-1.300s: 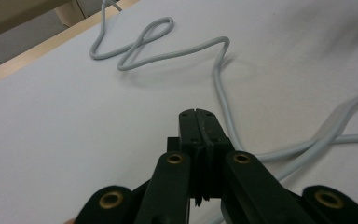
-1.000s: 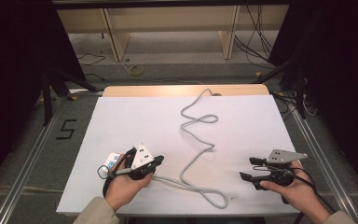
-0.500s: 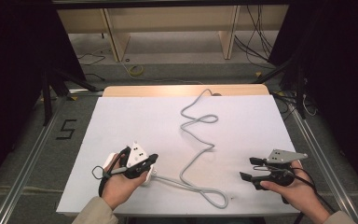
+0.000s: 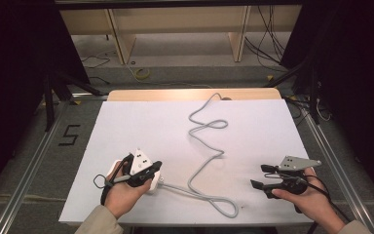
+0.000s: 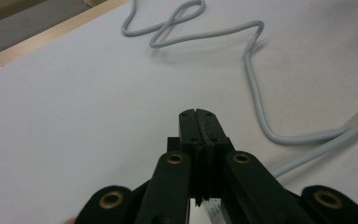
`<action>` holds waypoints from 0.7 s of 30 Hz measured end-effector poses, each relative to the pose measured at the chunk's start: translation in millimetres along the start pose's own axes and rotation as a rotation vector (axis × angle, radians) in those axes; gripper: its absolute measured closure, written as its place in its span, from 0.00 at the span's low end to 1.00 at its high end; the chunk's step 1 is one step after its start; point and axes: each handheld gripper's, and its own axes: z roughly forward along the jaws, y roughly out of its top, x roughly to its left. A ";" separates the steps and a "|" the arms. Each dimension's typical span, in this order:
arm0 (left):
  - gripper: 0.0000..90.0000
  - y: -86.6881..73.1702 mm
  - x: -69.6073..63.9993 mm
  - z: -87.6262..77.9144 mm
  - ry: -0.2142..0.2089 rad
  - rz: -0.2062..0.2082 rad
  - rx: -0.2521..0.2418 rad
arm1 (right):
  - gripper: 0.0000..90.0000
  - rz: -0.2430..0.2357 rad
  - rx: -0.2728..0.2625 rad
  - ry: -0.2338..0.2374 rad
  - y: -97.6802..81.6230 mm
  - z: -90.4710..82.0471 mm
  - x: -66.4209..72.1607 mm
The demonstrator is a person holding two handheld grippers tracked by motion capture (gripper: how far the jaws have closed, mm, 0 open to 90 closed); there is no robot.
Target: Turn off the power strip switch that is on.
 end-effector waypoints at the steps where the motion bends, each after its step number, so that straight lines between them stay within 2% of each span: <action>1: 1.00 -0.3 0.5 -0.4 0.003 -0.003 0.000 | 0.31 0.000 -0.001 0.000 0.0 0.0 0.1; 7: 1.00 -2.7 4.2 -2.5 0.014 -0.009 0.027 | 0.31 0.001 0.000 0.000 0.0 0.0 0.2; 21: 1.00 -6.2 9.7 -6.3 0.038 -0.033 0.040 | 0.32 -0.001 0.002 0.001 0.1 0.1 0.2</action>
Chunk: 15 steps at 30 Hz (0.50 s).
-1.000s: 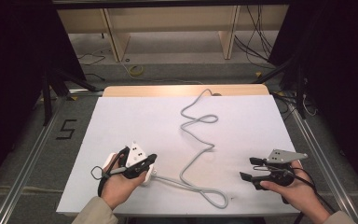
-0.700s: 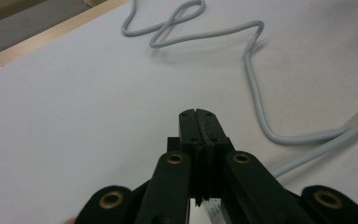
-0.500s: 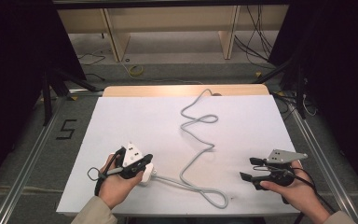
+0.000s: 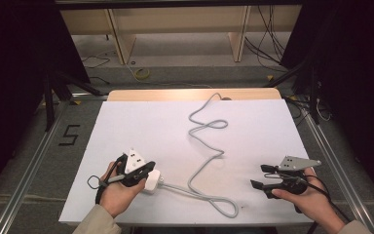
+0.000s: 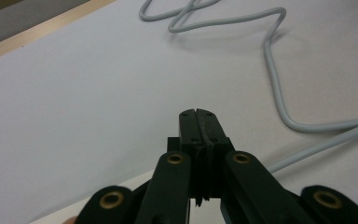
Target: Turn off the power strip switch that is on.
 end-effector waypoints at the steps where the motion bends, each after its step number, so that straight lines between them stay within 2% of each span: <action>1: 1.00 -0.2 0.3 -0.2 0.001 -0.003 0.001 | 0.32 -0.001 -0.001 0.000 0.0 0.0 0.1; 7: 1.00 -1.1 2.0 0.0 0.017 -0.015 0.025 | 0.32 0.004 -0.001 -0.003 0.2 0.1 0.2; 15: 1.00 -2.8 4.6 -0.6 0.025 -0.030 0.033 | 0.32 -0.003 0.000 -0.004 0.0 -0.5 0.4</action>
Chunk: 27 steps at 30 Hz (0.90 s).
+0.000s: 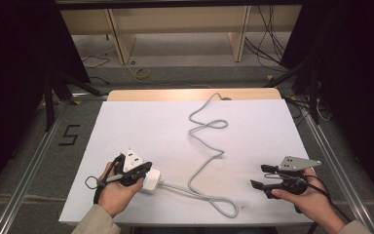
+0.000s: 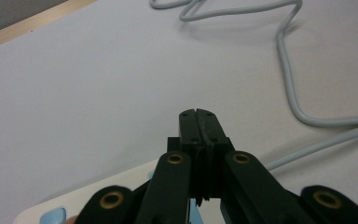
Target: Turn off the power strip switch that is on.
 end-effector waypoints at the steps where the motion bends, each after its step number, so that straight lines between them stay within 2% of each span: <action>1: 1.00 -0.1 0.7 -0.1 0.001 0.002 0.003 | 0.32 0.000 0.000 0.000 0.0 0.1 -0.1; 27: 1.00 -3.3 4.7 -0.6 0.026 -0.014 0.038 | 0.32 0.002 0.004 -0.002 -0.4 -0.8 0.4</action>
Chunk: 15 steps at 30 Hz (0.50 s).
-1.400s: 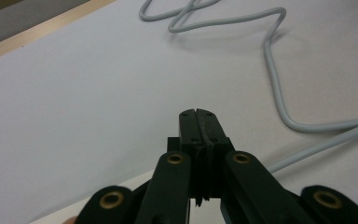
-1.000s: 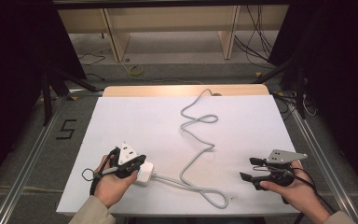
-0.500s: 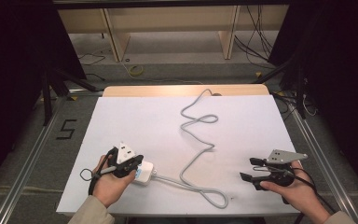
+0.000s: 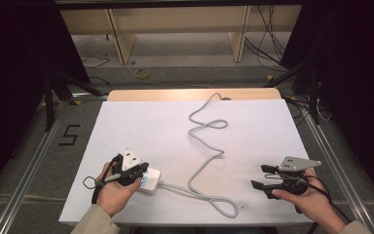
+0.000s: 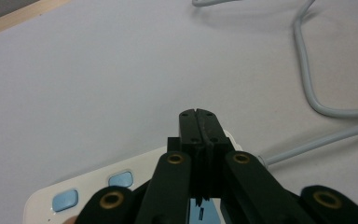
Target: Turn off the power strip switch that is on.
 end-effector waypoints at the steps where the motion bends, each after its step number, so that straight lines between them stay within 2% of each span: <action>1: 1.00 0.0 0.1 -0.4 0.000 0.000 0.000 | 0.32 0.003 -0.002 0.001 0.1 0.2 0.3; 9: 1.00 -2.4 5.3 -1.5 0.018 -0.020 0.002 | 0.32 0.002 -0.002 0.004 0.0 0.7 0.1; 15: 1.00 -2.0 5.9 -3.5 0.027 -0.019 -0.003 | 0.32 0.001 0.000 0.005 -0.2 0.6 0.5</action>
